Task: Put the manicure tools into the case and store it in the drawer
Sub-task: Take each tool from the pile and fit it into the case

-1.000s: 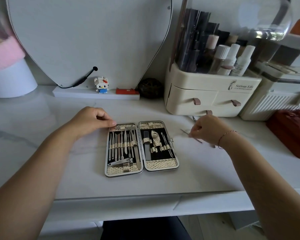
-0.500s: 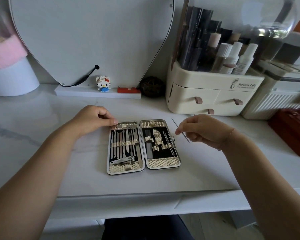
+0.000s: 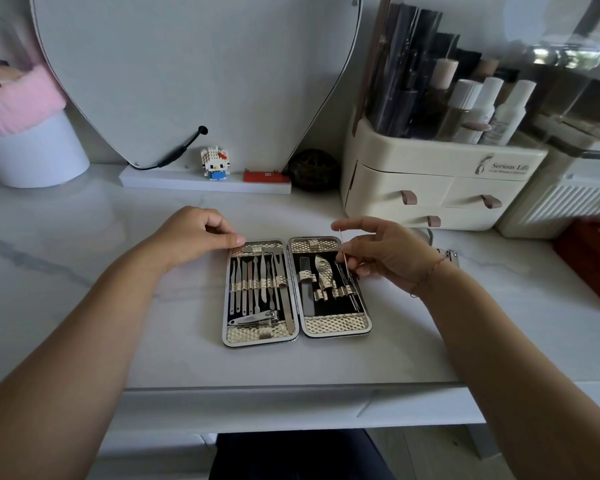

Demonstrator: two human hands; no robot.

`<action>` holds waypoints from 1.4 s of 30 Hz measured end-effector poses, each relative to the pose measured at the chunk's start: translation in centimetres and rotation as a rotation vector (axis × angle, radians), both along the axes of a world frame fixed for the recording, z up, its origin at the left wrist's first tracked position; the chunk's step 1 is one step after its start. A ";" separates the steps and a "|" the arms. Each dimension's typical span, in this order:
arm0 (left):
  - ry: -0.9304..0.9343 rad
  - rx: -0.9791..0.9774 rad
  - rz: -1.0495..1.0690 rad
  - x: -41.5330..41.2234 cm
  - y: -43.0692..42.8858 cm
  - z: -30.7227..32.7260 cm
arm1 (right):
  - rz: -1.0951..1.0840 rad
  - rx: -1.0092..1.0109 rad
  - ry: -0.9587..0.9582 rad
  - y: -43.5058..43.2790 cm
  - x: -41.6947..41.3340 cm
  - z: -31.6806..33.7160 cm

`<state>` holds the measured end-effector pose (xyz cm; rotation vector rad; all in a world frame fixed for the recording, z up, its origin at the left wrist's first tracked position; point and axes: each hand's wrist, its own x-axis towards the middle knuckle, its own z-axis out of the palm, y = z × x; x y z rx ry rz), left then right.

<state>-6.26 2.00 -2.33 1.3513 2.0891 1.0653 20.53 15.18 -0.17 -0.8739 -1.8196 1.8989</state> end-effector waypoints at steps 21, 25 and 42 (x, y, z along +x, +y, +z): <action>-0.005 0.005 0.000 0.0 0.1 0.0 | -0.150 0.260 -0.079 -0.2 -1.1 -1.1; -0.002 0.004 0.000 0.0 0.0 0.0 | -0.093 0.357 -0.162 -0.1 -1.0 -1.1; -0.006 -0.003 -0.001 0.0 0.0 -0.1 | 0.081 0.844 -0.366 -1.6 1.3 -0.7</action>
